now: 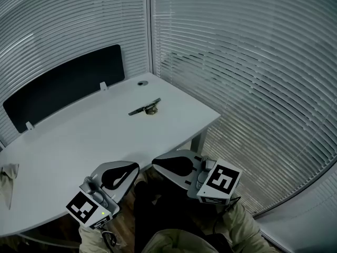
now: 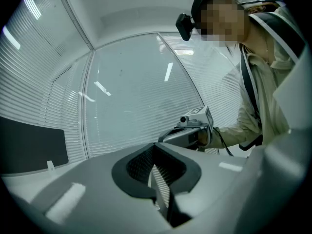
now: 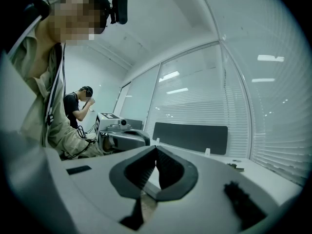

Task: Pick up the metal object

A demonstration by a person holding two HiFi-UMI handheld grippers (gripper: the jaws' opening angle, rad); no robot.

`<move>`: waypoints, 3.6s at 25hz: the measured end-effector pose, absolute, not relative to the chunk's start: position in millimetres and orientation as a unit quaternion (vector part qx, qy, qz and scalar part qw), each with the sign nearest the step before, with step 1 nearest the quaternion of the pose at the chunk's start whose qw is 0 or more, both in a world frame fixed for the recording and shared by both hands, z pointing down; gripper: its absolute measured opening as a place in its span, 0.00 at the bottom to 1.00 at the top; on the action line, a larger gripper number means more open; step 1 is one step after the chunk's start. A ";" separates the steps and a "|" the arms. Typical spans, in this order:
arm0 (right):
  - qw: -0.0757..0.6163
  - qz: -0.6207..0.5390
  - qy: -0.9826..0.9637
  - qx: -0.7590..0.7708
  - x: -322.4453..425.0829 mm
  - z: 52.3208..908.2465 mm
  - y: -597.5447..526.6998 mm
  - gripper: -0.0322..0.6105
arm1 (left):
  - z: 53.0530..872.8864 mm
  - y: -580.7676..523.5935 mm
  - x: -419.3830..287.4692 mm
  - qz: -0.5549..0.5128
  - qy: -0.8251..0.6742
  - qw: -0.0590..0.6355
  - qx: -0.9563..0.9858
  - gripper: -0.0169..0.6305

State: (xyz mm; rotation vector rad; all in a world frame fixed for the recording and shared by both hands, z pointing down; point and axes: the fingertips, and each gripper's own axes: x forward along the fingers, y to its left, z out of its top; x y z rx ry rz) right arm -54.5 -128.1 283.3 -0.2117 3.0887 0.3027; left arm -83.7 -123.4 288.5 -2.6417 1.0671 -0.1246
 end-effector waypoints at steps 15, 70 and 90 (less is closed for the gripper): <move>0.003 0.104 0.989 -0.100 -66.0 281.3 -176.3 0.06 | 278.2 -164.7 -100.8 -0.056 0.376 0.143 -0.914 0.04; -0.317 0.069 0.908 -0.267 -134.2 363.2 -456.7 0.20 | 387.7 -428.7 -178.7 -0.343 0.394 -0.030 -0.852 0.32; -0.188 0.114 0.956 -0.194 -118.3 281.7 -363.4 0.19 | 339.8 -385.2 -176.6 -0.309 0.434 0.189 -0.825 0.12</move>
